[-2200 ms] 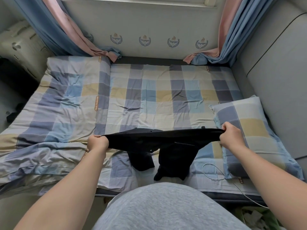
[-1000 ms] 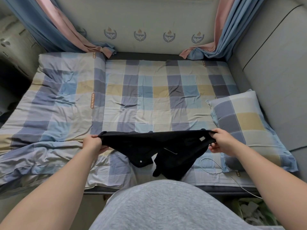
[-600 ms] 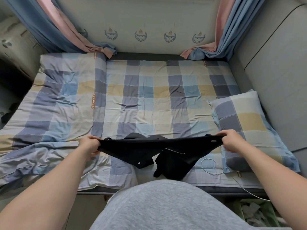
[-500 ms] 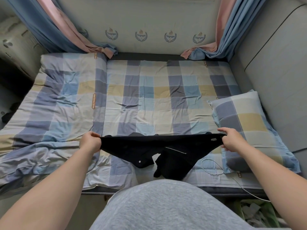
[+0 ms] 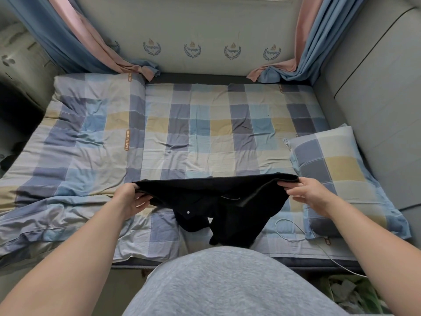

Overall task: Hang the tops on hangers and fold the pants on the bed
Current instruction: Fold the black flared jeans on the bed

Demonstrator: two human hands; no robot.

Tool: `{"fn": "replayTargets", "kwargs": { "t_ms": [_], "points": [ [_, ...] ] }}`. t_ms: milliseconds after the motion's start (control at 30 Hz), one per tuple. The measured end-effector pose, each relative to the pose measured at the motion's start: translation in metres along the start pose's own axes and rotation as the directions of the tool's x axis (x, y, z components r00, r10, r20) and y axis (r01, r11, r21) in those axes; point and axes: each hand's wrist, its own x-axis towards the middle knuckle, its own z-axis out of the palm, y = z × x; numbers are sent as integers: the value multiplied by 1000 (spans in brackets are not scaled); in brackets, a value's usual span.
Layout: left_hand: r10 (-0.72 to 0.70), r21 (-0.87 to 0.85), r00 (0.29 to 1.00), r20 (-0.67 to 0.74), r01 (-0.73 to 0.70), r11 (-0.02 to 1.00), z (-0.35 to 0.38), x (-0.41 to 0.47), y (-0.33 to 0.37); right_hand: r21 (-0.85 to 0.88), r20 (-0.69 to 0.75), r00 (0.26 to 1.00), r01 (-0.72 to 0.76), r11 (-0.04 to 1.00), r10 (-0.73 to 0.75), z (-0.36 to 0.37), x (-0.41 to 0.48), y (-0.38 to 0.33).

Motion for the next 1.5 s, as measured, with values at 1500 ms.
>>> {"fn": "replayTargets", "kwargs": {
  "t_ms": [1500],
  "points": [
    [968, 403, -112, -224, -915, -12, 105, -333, 470, -745, -469, -105, 581, 329, -877, -169, -182, -522]
  ]
}}
